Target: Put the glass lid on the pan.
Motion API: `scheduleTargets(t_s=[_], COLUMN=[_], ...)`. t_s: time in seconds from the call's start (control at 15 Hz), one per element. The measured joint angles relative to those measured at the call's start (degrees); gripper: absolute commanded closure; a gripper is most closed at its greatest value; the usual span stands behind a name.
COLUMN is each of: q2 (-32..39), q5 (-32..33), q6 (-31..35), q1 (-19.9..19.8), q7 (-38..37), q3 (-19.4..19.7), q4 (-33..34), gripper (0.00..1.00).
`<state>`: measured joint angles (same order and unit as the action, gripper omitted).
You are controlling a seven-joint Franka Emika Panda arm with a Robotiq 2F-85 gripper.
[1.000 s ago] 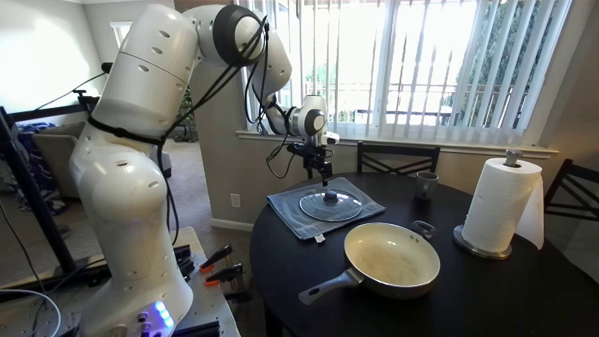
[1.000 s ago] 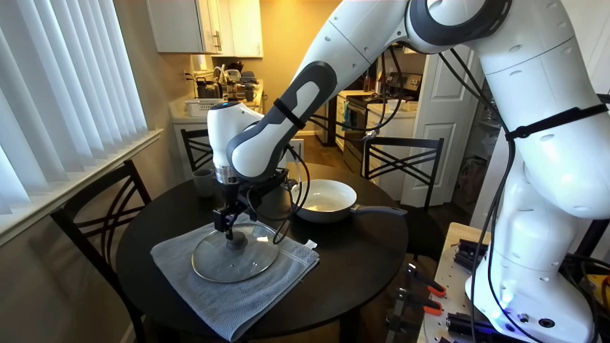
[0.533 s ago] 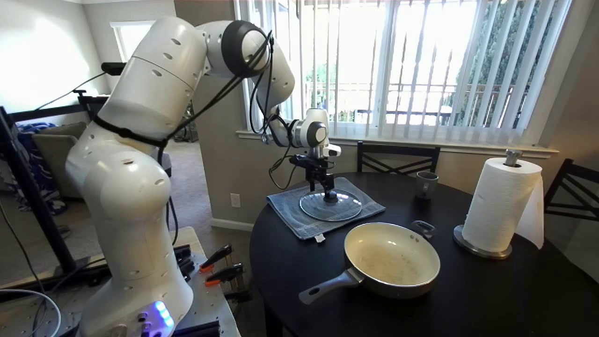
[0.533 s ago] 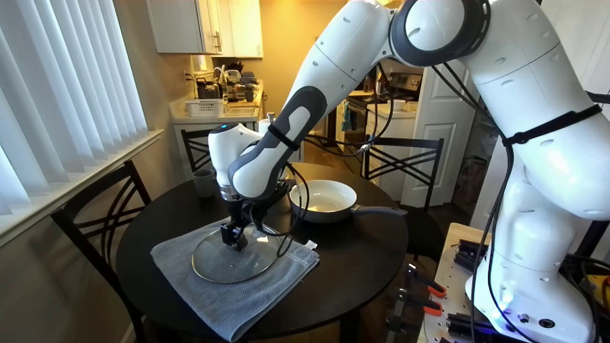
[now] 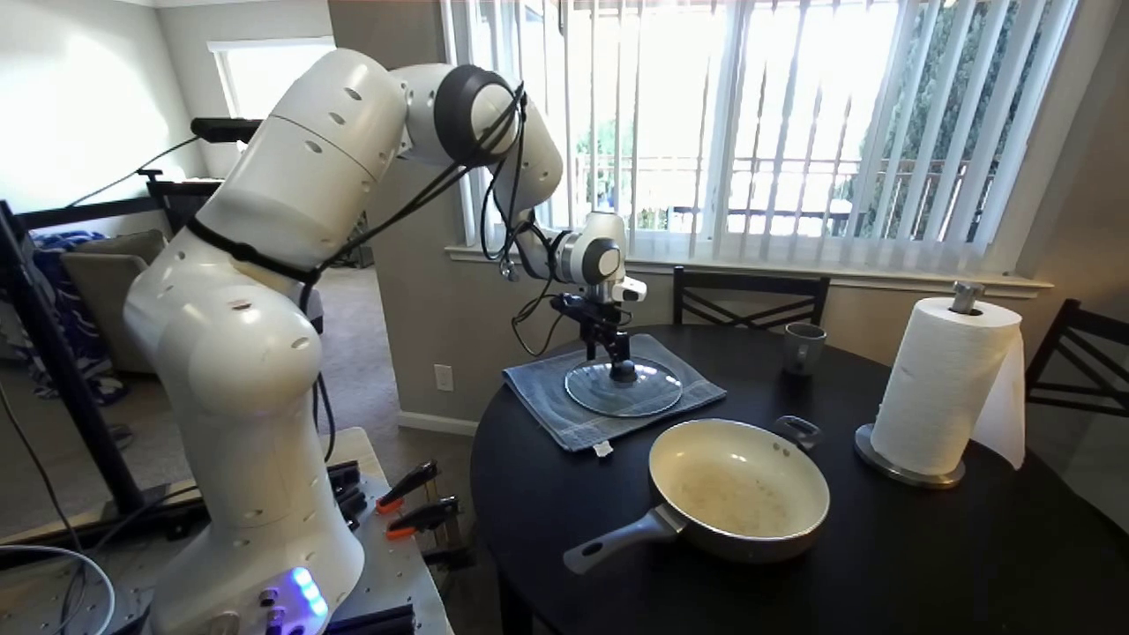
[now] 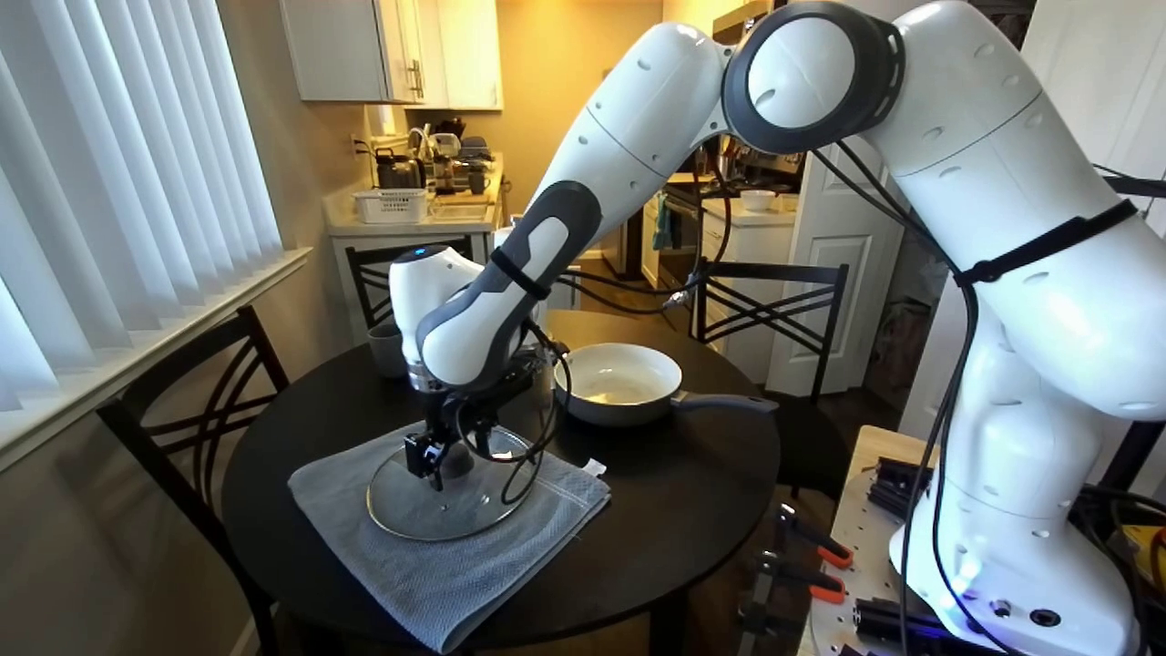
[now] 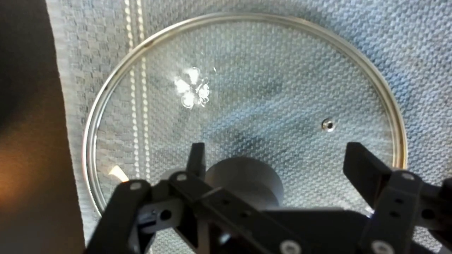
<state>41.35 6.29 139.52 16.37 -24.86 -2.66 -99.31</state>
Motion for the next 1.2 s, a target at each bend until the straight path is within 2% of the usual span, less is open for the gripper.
scheduleTargets(t_s=[0.6,0.67,0.93,1.0,1.2], q2=[6.43,6.92,7.91,7.88,7.84], q5=[-0.22,-0.22,-0.38,-0.50,-1.02], q6=[-0.65,-0.70,-0.82,-1.05,-2.62], q1=[0.03,0.03,0.04,0.09,0.07], q7=[-0.08,-0.10,-0.19,-0.23,-0.34], q3=[2.41,2.44,2.56,2.60,2.84], q4=[8.64,9.19,10.75,10.99,11.88], gripper=[0.00,0.20,0.46,0.12,0.02])
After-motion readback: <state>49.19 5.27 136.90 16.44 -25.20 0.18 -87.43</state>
